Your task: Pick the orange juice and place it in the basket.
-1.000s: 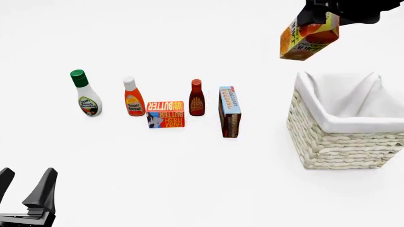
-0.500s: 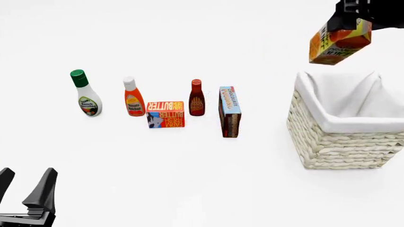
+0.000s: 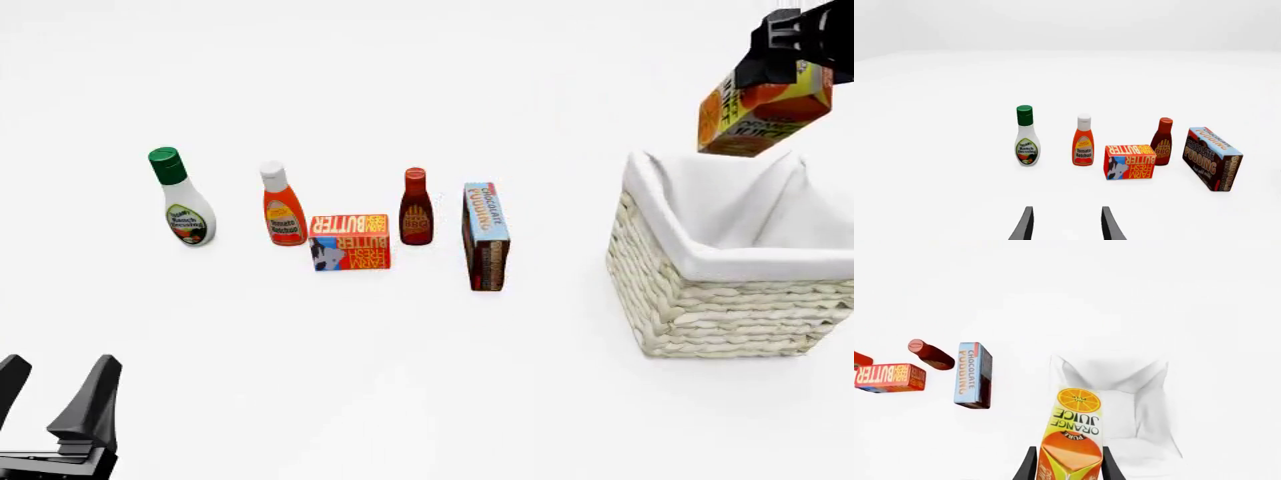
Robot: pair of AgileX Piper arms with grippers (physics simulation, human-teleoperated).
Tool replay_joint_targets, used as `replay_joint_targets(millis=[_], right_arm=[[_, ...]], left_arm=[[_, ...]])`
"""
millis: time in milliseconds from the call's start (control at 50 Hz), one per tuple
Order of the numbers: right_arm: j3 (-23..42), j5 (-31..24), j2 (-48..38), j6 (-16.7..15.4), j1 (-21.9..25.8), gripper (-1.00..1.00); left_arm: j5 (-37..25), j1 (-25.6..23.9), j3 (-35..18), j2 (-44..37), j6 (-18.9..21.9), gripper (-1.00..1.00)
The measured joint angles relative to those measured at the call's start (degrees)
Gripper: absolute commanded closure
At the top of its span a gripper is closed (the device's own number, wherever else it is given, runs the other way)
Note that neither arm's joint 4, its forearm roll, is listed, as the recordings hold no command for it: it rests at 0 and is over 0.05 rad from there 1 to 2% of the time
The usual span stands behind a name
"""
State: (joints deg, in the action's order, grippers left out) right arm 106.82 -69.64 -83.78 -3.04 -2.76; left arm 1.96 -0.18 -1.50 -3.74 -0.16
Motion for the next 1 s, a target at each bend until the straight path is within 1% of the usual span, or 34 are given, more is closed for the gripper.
replay_joint_targets(millis=[480, 800, 1000], right_arm=[[-2.18, 0.01, -0.29, -0.52, -3.29, 1.00], [-4.42, 0.01, -0.60, -1.66, -6.32, 1.00], [-5.40, 0.01, -1.20, -1.48, -6.74, 1.00]], left_arm=[[-0.01, 0.00, 0.00, 0.01, 0.00, -1.00], [0.00, 0.00, 0.00, 0.00, 0.00, -1.00], [0.00, 0.00, -0.01, 0.00, 0.00, -1.00]])
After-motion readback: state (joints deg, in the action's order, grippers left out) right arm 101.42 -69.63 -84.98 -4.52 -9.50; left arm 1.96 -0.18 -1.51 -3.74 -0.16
